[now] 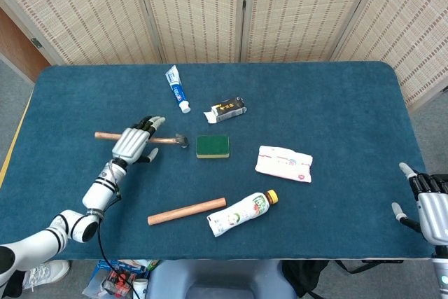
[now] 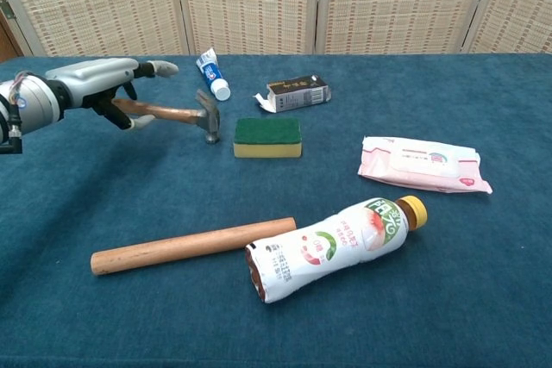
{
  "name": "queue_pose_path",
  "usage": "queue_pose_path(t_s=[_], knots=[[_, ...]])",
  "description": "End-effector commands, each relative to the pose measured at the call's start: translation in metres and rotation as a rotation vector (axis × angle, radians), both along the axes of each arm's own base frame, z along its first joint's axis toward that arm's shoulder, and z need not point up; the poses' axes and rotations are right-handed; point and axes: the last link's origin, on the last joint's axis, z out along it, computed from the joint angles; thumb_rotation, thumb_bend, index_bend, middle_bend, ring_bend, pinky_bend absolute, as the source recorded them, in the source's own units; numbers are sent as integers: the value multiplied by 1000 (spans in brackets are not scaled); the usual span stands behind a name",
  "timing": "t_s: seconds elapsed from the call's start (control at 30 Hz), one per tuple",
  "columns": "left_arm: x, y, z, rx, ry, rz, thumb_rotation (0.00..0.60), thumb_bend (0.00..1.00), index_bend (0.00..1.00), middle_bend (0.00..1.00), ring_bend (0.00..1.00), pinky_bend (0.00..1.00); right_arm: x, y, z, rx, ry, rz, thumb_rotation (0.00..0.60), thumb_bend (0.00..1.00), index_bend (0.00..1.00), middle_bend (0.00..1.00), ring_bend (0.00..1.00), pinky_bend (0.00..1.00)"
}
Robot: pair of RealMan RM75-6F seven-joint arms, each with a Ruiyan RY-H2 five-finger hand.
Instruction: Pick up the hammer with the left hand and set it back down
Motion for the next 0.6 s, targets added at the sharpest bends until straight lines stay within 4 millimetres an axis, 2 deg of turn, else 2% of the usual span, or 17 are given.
queue_pose_path(t_s=[0.03,0.17,0.27,0.6], knots=[[1,-7,14,29,-48,16,600,378,0,0,0,69,0,1,1,-3,0,1,600,298,113,207,192,185],[-4,-19,31,87,-78,37,600,378,0,0,0,69,-1,2,3,-9,1,2,600,297,113,208,192,185],[-17,-33,48,133,-40,60,600,377,0,0,0,69,-2,3,5,-7,2,2,600,298,113,208,192,185],[-67,-111,100,297,57,181,600,377,0,0,8,69,1,1,2,41,-15,49,600,284,163,224,192,185]])
